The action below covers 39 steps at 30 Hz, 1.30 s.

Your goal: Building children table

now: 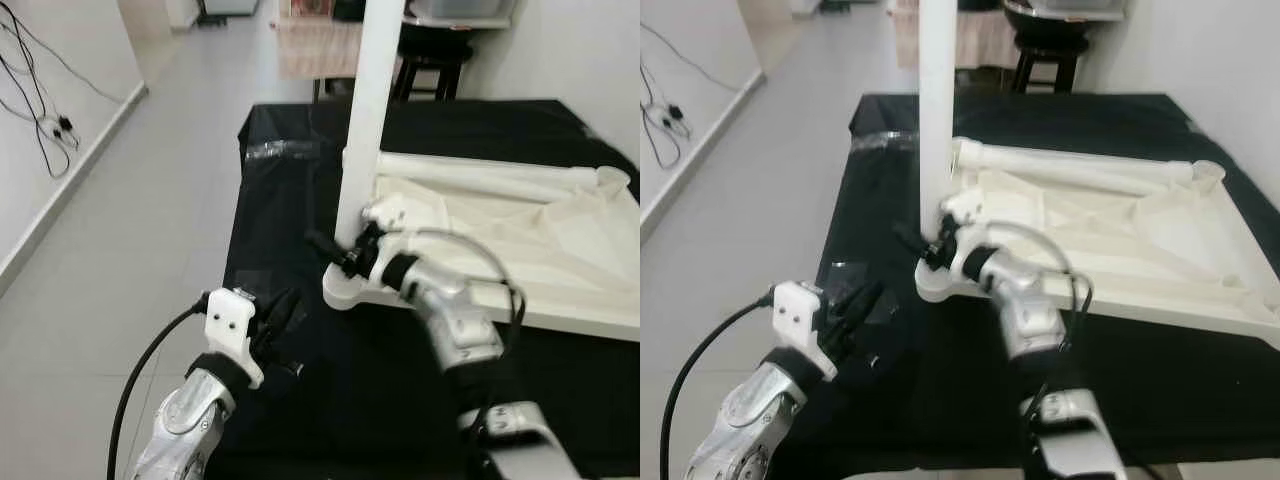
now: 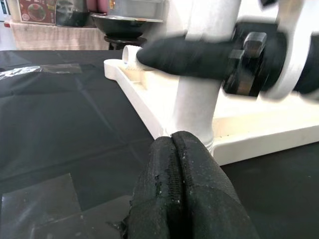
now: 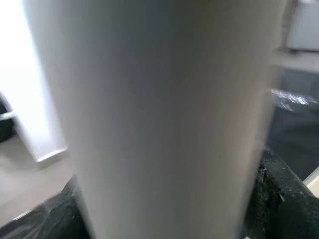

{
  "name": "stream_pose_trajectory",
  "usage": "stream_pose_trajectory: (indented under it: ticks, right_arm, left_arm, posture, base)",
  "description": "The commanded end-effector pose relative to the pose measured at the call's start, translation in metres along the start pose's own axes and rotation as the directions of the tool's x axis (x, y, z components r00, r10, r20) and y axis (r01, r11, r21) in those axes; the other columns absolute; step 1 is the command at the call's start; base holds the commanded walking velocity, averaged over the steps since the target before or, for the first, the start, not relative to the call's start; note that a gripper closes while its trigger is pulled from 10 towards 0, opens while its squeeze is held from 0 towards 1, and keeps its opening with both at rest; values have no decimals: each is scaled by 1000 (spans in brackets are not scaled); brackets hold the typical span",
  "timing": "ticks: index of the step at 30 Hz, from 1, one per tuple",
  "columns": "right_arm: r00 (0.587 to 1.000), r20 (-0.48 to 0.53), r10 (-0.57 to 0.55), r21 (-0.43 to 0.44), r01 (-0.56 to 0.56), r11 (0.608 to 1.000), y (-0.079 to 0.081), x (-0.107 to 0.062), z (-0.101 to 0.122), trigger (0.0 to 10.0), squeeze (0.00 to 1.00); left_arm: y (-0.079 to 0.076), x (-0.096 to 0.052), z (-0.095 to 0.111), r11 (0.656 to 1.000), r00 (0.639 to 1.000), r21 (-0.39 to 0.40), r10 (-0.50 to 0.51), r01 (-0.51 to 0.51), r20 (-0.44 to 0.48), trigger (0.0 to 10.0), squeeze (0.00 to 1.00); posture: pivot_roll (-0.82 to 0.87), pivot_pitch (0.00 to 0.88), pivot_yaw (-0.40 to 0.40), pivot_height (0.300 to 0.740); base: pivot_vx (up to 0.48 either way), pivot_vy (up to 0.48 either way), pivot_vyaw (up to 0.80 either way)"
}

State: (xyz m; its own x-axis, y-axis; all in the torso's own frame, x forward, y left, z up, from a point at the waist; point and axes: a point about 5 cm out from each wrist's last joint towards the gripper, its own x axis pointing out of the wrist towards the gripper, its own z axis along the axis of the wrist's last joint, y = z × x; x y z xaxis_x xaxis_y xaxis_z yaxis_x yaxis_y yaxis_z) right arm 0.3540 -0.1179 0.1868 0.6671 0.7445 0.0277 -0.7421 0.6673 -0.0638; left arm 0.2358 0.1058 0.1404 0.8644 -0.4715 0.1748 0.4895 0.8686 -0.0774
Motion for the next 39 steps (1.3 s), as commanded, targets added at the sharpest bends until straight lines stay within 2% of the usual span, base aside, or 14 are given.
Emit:
stream_pose_trajectory:
  ticks: [1, 8, 9, 10, 18, 24, 26, 27, 29, 31, 32, 33, 35, 39]
  right_arm:
    - [991, -35, 131, 1, -131, 991, -3, -3, -6, 10000, 0]
    - [976, -70, 208, 26, -206, 978, -14, -6, -7, 10000, 0]
    - [972, -64, 228, 32, -226, 974, -16, -6, -5, 3490, 0]
    - [968, -63, 244, 40, -241, 970, -17, -7, -4, 0, 0]
    - [963, -62, 264, 48, -261, 964, -22, -10, -3, 0, 0]
    - [979, -90, 183, 21, -182, 983, -30, -20, -13, 0, 0]
    - [993, -120, 20, -7, -21, 1000, -37, -24, -19, 0, 0]
    - [993, -120, 20, -7, -21, 1000, -37, -24, -19, 0, 0]
    - [973, -147, -179, -28, 176, 984, -34, -23, -30, 0, 0]
    - [854, -167, -494, -63, 490, 869, -22, -25, -44, 0, 0]
    - [854, -167, -494, -63, 490, 869, -22, -25, -44, 0, 0]
    - [789, -169, -591, -65, 589, 805, -17, -29, -49, 0, 0]
    - [879, -161, -449, -5, 454, 891, 20, -14, -54, 0, 0]
    - [912, -145, -383, 16, 389, 921, 25, -7, -54, 0, 0]
  left_arm:
    - [-1, -1, -5, 1000, 1000, -11, -1, 1, -18, 10000, 0]
    - [-2, 0, -6, 1000, 1000, -12, 0, -1, -17, 10000, 0]
    - [-2, 0, -6, 1000, 1000, -11, 1, -2, -17, 10000, 0]
    - [-3, 0, -6, 1000, 1000, -11, 2, -2, -17, 10000, 0]
    - [-4, -1, -6, 1000, 1000, -13, 1, -1, -15, 10000, 0]
    - [-5, -2, -5, 1000, 1000, -15, -1, 1, -15, 10000, 0]
    - [-4, -3, -5, 1000, 1000, -15, -2, 2, -16, 10000, 0]
    - [-4, -3, -5, 1000, 1000, -15, -2, 2, -16, 10000, 0]
    - [-4, -3, -4, 1000, 1000, -14, -3, 2, -15, 10000, 0]
    - [-3, -4, -3, 1000, 1000, -12, -1, 1, -15, 10000, 0]
    - [-3, -4, -3, 1000, 1000, -12, -1, 1, -15, 10000, 0]
    - [-3, -4, -3, 1000, 1000, -11, -1, 0, -15, 10000, 0]
    - [-2, -4, -3, 1000, 1000, -7, 1, -1, -17, 10000, 0]
    - [-1, -4, -3, 1000, 1000, -5, -1, 1, -20, 10000, 0]
  posture:
    - [10, 62, -22, 740]
    - [21, 62, -31, 740]
    - [22, 63, -32, 740]
    - [22, 64, -33, 740]
    - [20, 72, -31, 740]
    - [16, 78, -24, 740]
    - [15, 84, -26, 740]
    - [15, 84, -26, 740]
    - [18, 91, -29, 740]
    - [17, 97, -27, 740]
    - [17, 97, -27, 740]
    - [17, 97, -27, 740]
    - [16, 96, -9, 740]
    - [22, 97, -18, 740]
  base:
    - [0, 0, 0]
    - [0, 0, 0]
    - [0, 0, 0]
    - [0, 0, 0]
    - [0, 0, 0]
    - [0, 0, 0]
    - [0, 0, 0]
    - [0, 0, 0]
    - [0, 0, 0]
    - [0, 0, 0]
    - [0, 0, 0]
    - [0, 0, 0]
    - [0, 0, 0]
    - [0, 0, 0]
